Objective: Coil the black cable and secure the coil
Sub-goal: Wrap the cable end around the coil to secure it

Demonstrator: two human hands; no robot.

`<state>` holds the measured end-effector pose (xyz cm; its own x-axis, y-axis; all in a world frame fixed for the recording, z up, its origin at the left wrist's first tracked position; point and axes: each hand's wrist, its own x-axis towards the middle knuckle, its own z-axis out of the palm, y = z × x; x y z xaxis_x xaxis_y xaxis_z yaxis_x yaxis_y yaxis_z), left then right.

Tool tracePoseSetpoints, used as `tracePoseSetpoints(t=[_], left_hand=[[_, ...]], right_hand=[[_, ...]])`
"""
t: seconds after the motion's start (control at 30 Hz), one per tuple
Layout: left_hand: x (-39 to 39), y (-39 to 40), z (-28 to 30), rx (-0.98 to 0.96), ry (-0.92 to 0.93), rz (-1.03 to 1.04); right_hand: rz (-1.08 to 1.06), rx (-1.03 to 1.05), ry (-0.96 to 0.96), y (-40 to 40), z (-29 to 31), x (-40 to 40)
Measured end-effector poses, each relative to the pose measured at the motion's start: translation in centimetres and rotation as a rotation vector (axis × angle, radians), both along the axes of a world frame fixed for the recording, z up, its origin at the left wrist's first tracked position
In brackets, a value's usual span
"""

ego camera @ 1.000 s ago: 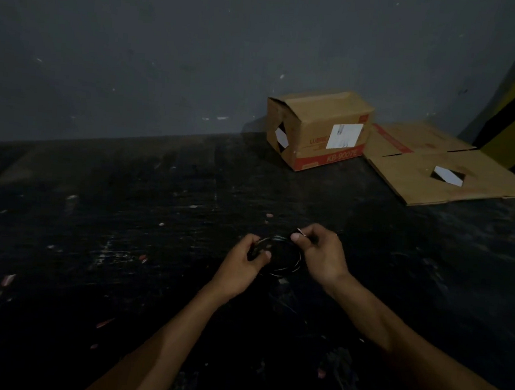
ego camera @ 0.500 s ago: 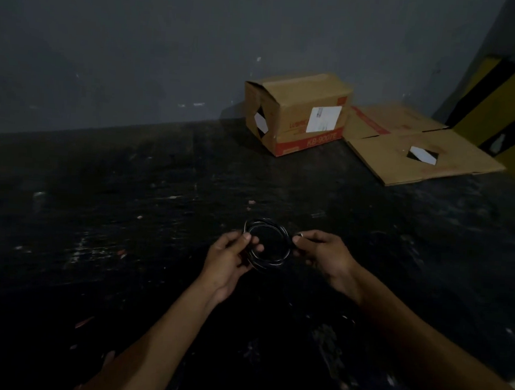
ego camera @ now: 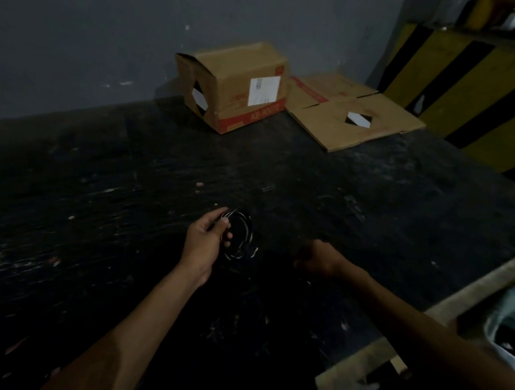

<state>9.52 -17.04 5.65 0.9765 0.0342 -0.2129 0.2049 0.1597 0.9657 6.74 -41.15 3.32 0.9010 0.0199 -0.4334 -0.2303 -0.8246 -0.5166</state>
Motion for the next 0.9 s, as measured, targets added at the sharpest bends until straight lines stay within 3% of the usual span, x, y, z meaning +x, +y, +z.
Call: tracePoseSetpoints(t=[0.13,0.3,0.47,0.7,0.9], left_hand=[[0.0,0.3,-0.2,0.049,-0.017,-0.011],[0.2,1.1,-0.1,0.091,-0.034,-0.034],[0.4,2.2,0.4,0.111,-0.049,-0.069],[0.0,3.1,2.2,0.225,-0.047,-0.156],[-0.2,4.6,4.3,0.232,0.015,-0.228]], right_hand=[[0.092,-0.143,0.13,-0.1,-1.9,-1.6],[0.104,-0.151,0.081,1.0,-3.2,-1.9],[0.112,-0.01,-0.006,2.1,-2.4,-1.2],[0.092,0.458,-0.317,7.0,4.0,0.8],[0.136,0.573,-0.457,11.0,8.7,3.4]])
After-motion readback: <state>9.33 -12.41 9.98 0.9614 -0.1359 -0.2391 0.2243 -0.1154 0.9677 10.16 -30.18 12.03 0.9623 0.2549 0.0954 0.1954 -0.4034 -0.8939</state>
